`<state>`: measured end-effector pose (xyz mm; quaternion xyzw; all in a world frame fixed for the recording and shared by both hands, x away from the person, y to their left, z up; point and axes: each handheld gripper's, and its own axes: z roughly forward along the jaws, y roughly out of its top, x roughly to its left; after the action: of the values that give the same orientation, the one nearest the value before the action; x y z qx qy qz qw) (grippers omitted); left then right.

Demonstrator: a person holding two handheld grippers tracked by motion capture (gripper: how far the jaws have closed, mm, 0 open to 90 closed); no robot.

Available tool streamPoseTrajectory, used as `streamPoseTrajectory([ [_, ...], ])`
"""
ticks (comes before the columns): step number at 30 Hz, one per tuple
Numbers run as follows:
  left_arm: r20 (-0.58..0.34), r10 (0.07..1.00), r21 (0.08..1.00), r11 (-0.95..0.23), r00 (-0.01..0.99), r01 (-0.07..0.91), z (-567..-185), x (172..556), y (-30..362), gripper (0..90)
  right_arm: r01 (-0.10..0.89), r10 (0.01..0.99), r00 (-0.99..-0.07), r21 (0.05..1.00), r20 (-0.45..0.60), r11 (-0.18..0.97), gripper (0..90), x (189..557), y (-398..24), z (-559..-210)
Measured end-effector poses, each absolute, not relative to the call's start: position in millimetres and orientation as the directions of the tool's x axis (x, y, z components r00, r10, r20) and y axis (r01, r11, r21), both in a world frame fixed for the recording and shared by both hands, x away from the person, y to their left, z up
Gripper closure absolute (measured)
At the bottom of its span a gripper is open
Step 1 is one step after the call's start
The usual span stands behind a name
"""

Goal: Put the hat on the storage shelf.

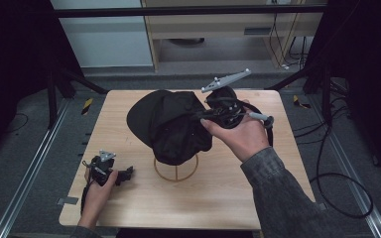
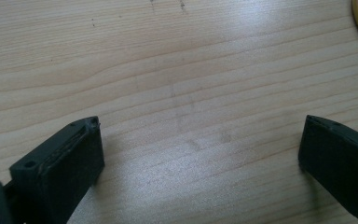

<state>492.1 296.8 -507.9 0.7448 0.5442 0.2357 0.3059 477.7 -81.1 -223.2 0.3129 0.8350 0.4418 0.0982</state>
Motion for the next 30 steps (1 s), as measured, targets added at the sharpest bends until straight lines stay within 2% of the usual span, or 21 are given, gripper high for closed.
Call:
streamPoseTrajectory([
  [17, 0.019, 0.954, 0.712, -0.223, 0.298, 0.666, -508, 492, 297, 0.0, 0.455, 0.622, -0.774, 0.784, 0.114, 0.422, 87.0, 479, -80, -247],
  [30, 0.019, 0.954, 0.712, -0.223, 0.299, 0.666, -508, 492, 297, 0.0, 0.465, 0.64, -0.762, 0.77, 0.099, 0.436, 86.9, 493, -63, -265],
])
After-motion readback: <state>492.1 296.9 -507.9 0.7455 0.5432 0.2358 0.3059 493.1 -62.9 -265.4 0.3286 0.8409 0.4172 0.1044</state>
